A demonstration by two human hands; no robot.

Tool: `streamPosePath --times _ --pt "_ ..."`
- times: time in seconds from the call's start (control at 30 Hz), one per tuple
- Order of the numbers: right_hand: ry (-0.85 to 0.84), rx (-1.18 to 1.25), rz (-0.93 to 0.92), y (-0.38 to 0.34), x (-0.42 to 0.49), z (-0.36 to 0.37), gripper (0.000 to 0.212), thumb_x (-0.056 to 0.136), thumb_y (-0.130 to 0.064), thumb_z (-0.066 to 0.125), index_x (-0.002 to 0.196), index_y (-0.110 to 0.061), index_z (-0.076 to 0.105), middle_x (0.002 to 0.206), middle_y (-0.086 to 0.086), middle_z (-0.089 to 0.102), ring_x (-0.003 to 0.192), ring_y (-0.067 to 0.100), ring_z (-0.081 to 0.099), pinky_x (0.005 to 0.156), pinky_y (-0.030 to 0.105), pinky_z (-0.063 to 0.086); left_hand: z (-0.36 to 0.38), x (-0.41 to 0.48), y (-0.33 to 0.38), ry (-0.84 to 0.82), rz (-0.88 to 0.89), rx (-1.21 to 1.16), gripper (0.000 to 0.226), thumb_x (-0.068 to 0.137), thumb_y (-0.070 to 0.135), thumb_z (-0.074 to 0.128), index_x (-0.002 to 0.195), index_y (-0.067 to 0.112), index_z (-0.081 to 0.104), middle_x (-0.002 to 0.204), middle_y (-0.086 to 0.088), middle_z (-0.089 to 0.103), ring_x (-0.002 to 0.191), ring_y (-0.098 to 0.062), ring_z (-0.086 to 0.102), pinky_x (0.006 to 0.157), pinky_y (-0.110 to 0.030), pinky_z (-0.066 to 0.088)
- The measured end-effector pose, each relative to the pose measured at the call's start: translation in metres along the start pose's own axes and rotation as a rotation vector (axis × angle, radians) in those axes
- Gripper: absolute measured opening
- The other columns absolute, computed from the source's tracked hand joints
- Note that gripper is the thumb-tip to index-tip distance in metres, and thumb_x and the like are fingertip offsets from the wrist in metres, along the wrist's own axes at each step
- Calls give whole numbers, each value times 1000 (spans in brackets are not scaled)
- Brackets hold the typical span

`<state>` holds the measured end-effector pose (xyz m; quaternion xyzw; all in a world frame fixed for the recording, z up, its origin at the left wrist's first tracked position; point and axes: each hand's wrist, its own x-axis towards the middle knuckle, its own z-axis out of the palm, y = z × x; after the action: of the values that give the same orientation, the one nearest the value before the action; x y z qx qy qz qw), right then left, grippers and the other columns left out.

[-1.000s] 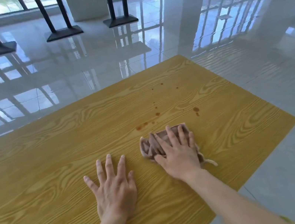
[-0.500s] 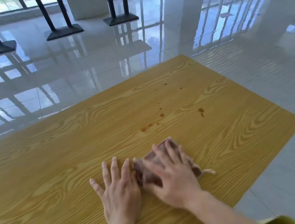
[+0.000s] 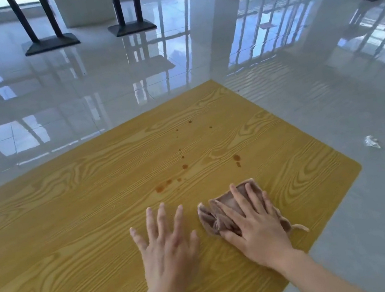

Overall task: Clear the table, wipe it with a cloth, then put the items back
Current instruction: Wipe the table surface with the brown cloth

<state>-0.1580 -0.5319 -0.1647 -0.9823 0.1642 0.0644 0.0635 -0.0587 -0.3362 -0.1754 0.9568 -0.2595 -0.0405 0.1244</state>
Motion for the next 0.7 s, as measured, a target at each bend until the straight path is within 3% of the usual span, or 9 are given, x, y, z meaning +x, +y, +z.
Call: streamPosePath --times 0.07,0.2,0.3,0.37,0.43,0.5,0.57,0.63,0.7 --pt "14 -11 1 37 2 -2 63 87 -82 11 144 -66 -11 165 -12 -19 150 19 -25 121 53 -7 9 17 31 -33 48 -3 66 92 62 26 150 33 38 163 -4 28 154 -30 9 116 -70 4" --pt "-55 -29 292 133 61 -20 62 83 -82 -2 134 -64 -31 162 -7 -27 149 25 -27 121 55 -8 21 22 46 -11 34 84 65 94 66 26 151 36 37 161 -3 31 153 -28 14 117 -69 5" --pt "-69 48 418 156 94 -27 71 87 -79 7 152 -54 -8 164 -6 -24 151 29 -22 120 59 -9 21 22 44 -6 21 88 64 93 69 28 150 39 36 161 0 32 153 -26 15 118 -67 8" --pt "-21 42 286 135 82 -21 66 89 -78 14 150 -59 -4 165 -5 -19 151 30 -20 120 59 -9 20 23 47 -10 -1 82 64 92 70 30 149 42 38 160 1 32 153 -27 14 118 -66 8" --pt "38 40 15 105 42 -14 62 89 -78 21 145 -67 -4 166 -7 -13 152 28 -19 120 56 -7 16 22 49 -29 -30 79 65 90 73 30 149 45 36 162 1 29 154 -26 8 119 -64 7" --pt "-4 33 -148 99 14 -14 62 89 -78 24 144 -68 -4 166 -10 -15 150 23 -24 121 55 -7 14 21 49 -23 -55 68 65 89 74 30 149 48 34 162 2 27 154 -26 6 119 -65 5" --pt "-66 1 -143 119 34 -23 65 88 -78 20 142 -67 -13 163 -10 -25 147 22 -32 120 55 -10 12 21 51 -21 -73 67 65 88 75 32 148 50 33 162 2 27 154 -26 6 119 -65 4" --pt "-38 -44 -6 146 82 -31 65 88 -79 12 141 -64 -22 161 -5 -30 147 26 -33 120 56 -13 13 21 51 -6 -105 61 65 87 74 35 147 48 37 160 1 30 154 -25 9 120 -63 5" --pt "-53 -26 188 172 134 -37 67 87 -80 9 147 -59 -13 164 -4 -24 150 28 -26 119 58 -12 15 20 48 23 -133 50 64 87 70 37 145 43 44 157 -1 36 152 -26 16 121 -61 9"
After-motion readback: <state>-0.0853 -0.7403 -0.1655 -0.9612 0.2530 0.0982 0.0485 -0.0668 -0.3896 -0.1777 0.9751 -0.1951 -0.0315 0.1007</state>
